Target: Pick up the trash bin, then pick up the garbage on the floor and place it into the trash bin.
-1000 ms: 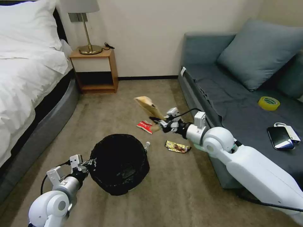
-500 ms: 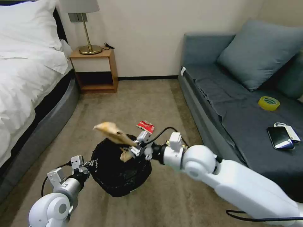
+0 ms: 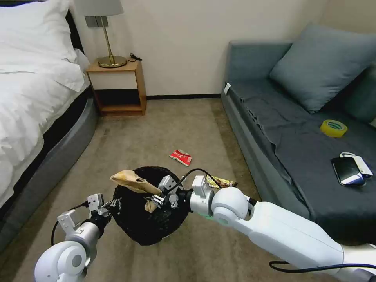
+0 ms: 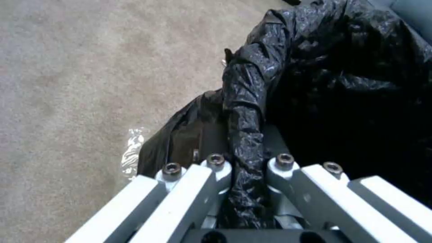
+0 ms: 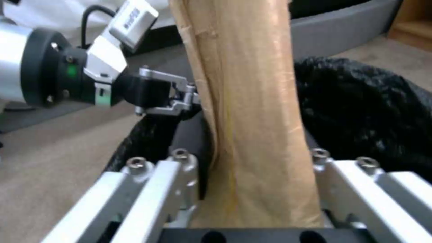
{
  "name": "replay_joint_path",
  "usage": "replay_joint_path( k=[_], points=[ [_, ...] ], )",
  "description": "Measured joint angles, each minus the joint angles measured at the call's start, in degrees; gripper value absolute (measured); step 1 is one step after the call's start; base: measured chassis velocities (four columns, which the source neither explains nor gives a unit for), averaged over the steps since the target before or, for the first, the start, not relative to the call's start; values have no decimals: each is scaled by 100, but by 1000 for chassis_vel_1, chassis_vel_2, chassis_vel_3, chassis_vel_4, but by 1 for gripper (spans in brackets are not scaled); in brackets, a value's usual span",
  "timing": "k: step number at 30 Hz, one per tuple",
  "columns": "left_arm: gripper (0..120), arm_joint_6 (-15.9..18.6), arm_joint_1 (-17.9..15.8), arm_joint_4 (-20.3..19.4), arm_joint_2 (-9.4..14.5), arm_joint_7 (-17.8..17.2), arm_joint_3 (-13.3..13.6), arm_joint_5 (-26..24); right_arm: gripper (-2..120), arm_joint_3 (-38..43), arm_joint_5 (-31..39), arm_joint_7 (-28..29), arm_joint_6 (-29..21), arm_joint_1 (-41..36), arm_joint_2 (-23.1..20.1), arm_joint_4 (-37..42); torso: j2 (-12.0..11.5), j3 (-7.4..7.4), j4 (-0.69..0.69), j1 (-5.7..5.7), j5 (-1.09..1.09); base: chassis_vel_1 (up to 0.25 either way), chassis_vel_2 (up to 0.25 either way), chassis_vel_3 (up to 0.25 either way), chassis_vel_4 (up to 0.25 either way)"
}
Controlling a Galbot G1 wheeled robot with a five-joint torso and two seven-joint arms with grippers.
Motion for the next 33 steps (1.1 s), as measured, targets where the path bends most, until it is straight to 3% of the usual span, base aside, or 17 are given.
replay_joint_path(
  k=[18,25,33],
  points=[
    [4,0,-95,133,120,-10,-54,-135,96,310,-152,112,77,-41,-46,-30,0,0,1,0,0,0,0,0,0],
    [4,0,-118,172,145,-11,-88,-161,100,1291,-452,751,204,-696,-224,361,0,0,0,0,1,0,0,0,0],
    [4,0,-108,172,145,4,-84,-140,100,3136,-1372,1158,658,-2675,-492,1159,0,0,-1,0,3,0,0,0,0]
  ],
)
